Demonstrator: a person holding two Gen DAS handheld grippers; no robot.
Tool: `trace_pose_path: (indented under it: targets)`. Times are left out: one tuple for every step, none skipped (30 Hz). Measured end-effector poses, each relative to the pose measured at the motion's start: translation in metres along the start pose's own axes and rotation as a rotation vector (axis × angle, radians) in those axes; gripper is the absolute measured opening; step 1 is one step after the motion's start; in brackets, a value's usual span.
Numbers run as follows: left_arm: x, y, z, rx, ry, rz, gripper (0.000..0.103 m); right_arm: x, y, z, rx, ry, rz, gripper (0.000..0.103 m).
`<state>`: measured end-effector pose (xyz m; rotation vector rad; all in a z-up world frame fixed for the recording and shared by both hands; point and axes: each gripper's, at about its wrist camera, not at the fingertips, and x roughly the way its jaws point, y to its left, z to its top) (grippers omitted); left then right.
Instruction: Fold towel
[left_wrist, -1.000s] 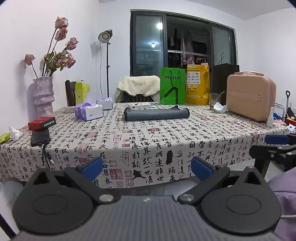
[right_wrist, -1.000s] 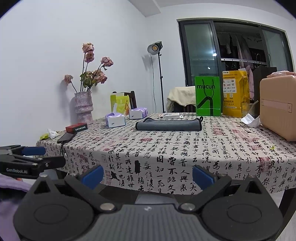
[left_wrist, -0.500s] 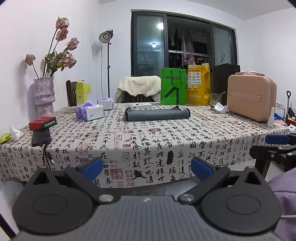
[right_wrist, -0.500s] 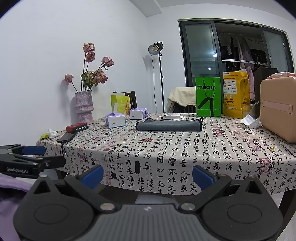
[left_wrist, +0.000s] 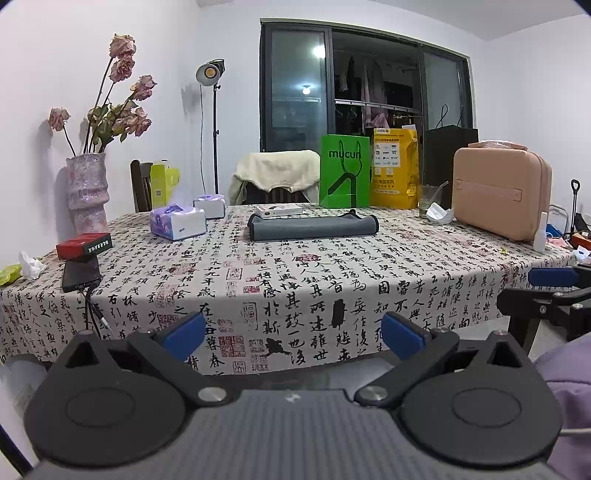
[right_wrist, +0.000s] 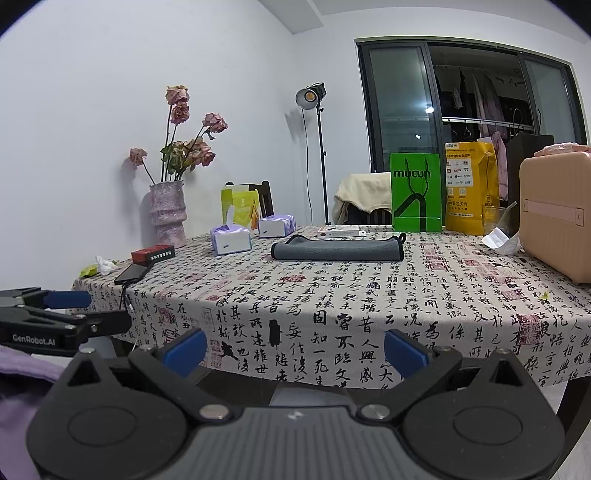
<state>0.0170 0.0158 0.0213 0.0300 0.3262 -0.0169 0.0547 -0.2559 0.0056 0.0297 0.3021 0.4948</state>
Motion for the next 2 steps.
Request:
trace_pose_path:
  targets:
    - [0.0,0.0,0.0,0.0,0.0,0.0,0.103,0.0,-0.0001,0.0001,0.001,0.0,0.0,0.103]
    - [0.0002,0.0003,-0.0001,-0.003,0.001,0.0,0.103,0.0,0.0,0.0,0.001,0.0,0.0,0.103]
